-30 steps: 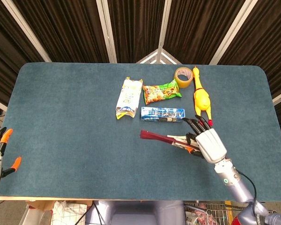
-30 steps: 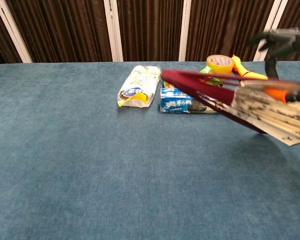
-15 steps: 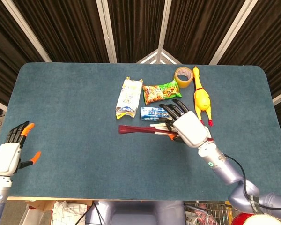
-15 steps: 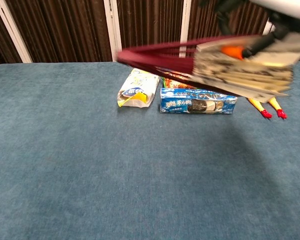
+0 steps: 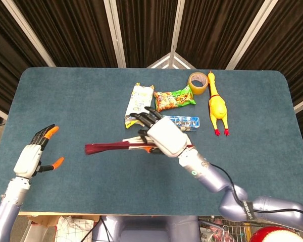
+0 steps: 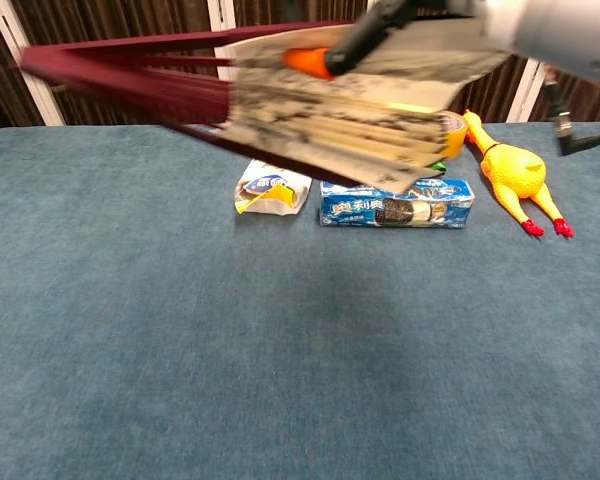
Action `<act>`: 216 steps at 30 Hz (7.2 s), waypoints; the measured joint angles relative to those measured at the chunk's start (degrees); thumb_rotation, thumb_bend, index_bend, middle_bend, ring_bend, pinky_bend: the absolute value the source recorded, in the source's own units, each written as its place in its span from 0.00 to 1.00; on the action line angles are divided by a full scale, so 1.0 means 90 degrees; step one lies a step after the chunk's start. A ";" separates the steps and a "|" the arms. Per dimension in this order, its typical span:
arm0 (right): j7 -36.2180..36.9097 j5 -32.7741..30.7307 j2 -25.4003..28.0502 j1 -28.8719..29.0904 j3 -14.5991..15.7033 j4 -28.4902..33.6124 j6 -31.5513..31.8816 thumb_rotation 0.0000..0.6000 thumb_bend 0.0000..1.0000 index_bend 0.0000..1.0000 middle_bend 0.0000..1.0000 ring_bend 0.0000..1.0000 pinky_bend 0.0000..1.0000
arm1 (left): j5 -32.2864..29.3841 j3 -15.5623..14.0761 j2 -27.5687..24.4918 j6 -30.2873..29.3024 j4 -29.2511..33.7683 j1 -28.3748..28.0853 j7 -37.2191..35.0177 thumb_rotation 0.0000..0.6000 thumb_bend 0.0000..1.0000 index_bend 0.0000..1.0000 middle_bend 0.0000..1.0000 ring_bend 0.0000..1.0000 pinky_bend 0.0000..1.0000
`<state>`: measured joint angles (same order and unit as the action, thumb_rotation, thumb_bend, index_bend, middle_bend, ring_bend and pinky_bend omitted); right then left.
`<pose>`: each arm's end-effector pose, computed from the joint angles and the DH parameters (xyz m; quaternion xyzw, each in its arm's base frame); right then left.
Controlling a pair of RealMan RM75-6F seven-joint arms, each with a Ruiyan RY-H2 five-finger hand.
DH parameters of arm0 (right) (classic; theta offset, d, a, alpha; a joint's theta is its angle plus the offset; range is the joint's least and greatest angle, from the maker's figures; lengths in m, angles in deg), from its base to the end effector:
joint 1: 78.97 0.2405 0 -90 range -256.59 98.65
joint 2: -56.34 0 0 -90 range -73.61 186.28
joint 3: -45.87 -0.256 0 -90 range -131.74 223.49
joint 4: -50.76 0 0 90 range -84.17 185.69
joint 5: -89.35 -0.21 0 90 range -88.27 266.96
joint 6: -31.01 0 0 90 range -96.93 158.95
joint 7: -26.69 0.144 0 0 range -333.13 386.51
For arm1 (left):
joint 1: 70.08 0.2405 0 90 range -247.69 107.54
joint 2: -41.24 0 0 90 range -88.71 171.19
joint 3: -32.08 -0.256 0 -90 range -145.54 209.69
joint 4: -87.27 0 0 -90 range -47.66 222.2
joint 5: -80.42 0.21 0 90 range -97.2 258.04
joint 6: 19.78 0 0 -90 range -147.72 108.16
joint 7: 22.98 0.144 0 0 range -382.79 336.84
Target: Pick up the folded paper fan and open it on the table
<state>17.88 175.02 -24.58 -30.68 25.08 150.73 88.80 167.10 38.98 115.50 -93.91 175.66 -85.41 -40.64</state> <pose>-0.0048 -0.3276 0.0549 0.7402 -0.2325 0.5744 0.2611 -0.2677 0.2468 0.0920 -0.5710 -0.4896 -0.5047 0.4237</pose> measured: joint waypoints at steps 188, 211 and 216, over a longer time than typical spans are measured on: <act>0.0210 -0.0132 -0.1629 -0.1168 0.1549 -0.5002 0.1510 1.00 0.36 0.06 0.08 0.09 0.02 | 0.0927 -0.0103 0.2637 -0.2437 -0.4679 -0.1928 0.0736 1.00 0.58 0.01 0.00 0.00 0.00; 0.0075 -0.0409 -0.0552 -0.1515 0.1569 -0.3447 0.1087 1.00 0.24 0.00 0.00 0.12 0.02 | 0.0870 -0.0721 0.1210 -0.3589 -0.1603 -0.0069 0.1402 1.00 0.56 0.05 0.00 0.00 0.00; 0.0141 -0.0626 -0.0092 -0.1534 0.1399 -0.2456 0.0960 1.00 0.24 0.00 0.00 0.12 0.02 | 0.0577 -0.0682 0.1258 -0.3264 -0.1757 0.0032 0.1185 1.00 0.56 0.05 0.00 0.00 0.00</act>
<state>19.15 169.39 -25.41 -44.48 37.68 128.62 97.44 172.29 32.84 126.83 -123.29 159.84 -85.12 -29.98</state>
